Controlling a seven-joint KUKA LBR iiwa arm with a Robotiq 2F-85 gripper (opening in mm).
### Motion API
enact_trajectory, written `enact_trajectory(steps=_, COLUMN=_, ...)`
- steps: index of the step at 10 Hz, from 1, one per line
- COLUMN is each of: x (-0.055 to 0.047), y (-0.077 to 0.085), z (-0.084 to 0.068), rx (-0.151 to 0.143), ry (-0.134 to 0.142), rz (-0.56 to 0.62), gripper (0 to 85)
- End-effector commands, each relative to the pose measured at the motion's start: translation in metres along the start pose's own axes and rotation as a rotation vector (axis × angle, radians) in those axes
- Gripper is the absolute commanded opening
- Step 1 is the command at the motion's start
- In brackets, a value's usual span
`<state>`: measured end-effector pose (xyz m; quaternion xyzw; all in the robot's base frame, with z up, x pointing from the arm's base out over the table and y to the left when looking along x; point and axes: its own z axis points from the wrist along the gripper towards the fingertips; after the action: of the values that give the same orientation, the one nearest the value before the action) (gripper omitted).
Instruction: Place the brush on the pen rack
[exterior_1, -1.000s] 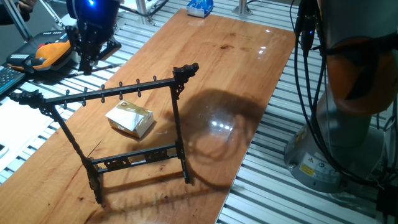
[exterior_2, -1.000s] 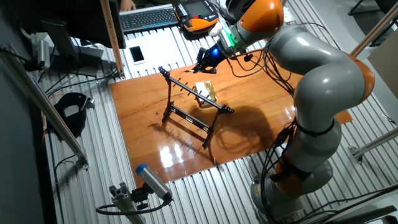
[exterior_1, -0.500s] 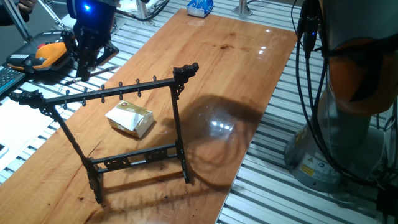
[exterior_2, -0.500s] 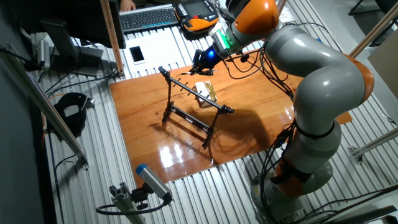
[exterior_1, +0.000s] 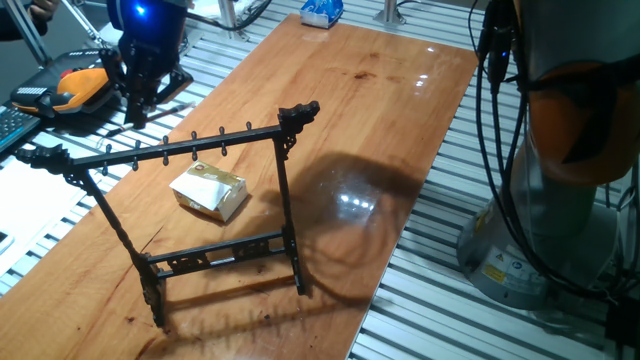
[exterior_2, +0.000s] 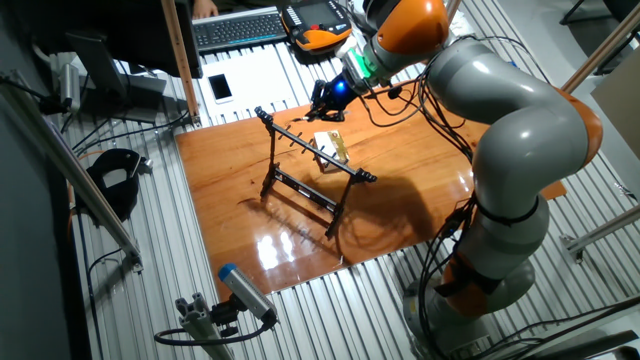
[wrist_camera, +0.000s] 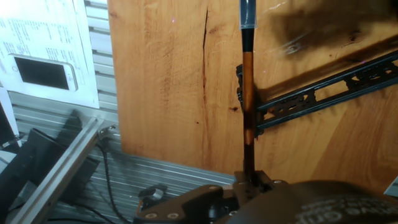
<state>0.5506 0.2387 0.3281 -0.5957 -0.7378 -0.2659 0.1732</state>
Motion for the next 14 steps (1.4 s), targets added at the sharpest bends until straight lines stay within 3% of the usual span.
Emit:
enact_trajectory(steps=1, x=0.0002, y=-0.0016, z=0.0003, rx=0.000, ry=0.000, rz=-0.002, gripper=0.0)
enact_trajectory(steps=14, x=0.0005, y=-0.0089, z=0.0071, rx=-0.001, ry=-0.032, rz=-0.053, gripper=0.0)
